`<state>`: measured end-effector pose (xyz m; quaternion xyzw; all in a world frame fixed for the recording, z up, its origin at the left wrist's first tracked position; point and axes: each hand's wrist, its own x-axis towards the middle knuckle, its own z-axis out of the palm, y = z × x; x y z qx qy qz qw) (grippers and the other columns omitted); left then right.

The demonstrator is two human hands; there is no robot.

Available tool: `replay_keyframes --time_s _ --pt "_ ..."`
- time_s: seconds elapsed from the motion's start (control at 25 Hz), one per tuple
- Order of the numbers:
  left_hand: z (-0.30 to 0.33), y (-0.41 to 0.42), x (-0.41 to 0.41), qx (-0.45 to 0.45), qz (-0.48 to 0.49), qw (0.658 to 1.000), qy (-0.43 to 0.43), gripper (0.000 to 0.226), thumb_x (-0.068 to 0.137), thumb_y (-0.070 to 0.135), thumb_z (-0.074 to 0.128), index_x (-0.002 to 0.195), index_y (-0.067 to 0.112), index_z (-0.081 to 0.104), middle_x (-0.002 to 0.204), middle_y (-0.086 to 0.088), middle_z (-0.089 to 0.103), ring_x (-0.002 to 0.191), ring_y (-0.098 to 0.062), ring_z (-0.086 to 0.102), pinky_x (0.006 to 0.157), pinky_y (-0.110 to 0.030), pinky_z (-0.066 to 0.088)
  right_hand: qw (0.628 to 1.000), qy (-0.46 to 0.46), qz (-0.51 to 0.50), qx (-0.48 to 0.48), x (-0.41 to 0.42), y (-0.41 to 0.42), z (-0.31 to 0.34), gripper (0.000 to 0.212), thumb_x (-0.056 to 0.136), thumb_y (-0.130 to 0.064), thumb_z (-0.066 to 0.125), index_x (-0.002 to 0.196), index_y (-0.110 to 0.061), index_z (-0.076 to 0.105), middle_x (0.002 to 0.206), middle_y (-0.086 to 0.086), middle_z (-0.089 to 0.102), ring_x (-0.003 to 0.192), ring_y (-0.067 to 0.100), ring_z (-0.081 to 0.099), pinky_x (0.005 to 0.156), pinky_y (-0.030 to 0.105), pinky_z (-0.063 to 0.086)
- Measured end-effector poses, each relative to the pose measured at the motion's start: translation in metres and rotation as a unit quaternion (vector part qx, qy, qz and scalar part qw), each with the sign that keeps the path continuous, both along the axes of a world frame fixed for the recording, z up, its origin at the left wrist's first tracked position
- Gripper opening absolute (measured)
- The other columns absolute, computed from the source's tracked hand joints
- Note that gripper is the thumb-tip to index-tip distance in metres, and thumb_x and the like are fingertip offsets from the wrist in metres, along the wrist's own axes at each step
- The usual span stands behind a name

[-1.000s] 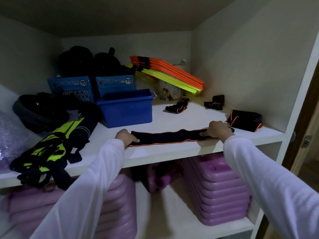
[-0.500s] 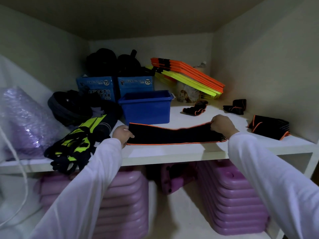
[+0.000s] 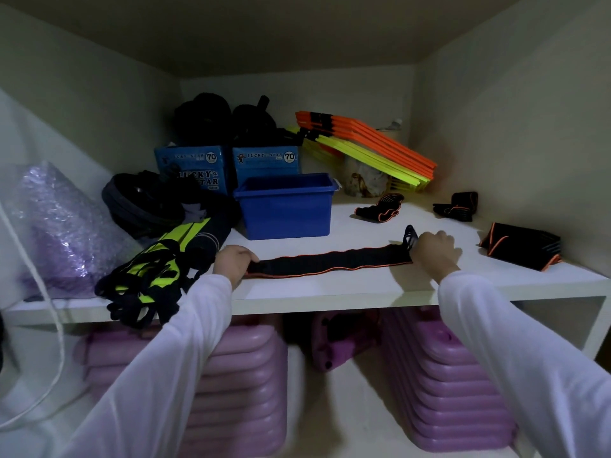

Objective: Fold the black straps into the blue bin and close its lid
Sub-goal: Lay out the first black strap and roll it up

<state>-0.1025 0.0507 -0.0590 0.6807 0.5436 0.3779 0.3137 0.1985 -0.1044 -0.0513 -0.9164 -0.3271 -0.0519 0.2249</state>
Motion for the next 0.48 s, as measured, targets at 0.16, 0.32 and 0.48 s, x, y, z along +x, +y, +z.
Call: replay_keyframes --time_s 0.16,0.32,0.48 --pt "0.009 -0.013 0.011 0.058 0.0 0.996 0.065 0.036 0.087 -0.002 0.04 0.093 -0.003 0.075 0.111 -0.016 0.07 0.108 -0.031 0.061 0.093 -0.028 0.044 0.986 -0.062 0.152 0.035 -0.007 0.007 0.004 0.028 0.091 -0.008 0.045 0.105 0.001 0.068 0.119 0.018 0.054 0.109 0.035 0.054 0.09 0.036 0.044" --pt "0.009 -0.017 0.025 0.061 -0.032 0.982 0.178 0.027 0.088 0.007 0.051 0.098 0.002 0.075 0.114 -0.014 0.069 0.109 -0.03 0.061 0.092 -0.03 0.046 0.956 -0.037 0.289 -0.039 -0.015 0.02 -0.008 0.023 0.091 -0.01 0.043 0.084 -0.003 0.064 0.088 0.012 0.057 0.088 0.029 0.057 0.072 0.03 0.039" --pt "0.002 -0.012 0.024 0.07 -0.036 0.964 0.255 0.017 0.086 0.008 0.049 0.079 0.011 0.064 0.111 -0.015 0.069 0.094 -0.026 0.061 0.088 -0.031 0.049 0.96 -0.047 0.277 -0.023 -0.021 0.022 -0.013 0.032 0.096 -0.02 0.043 0.106 -0.002 0.067 0.106 0.016 0.066 0.102 0.03 0.059 0.079 0.032 0.042"
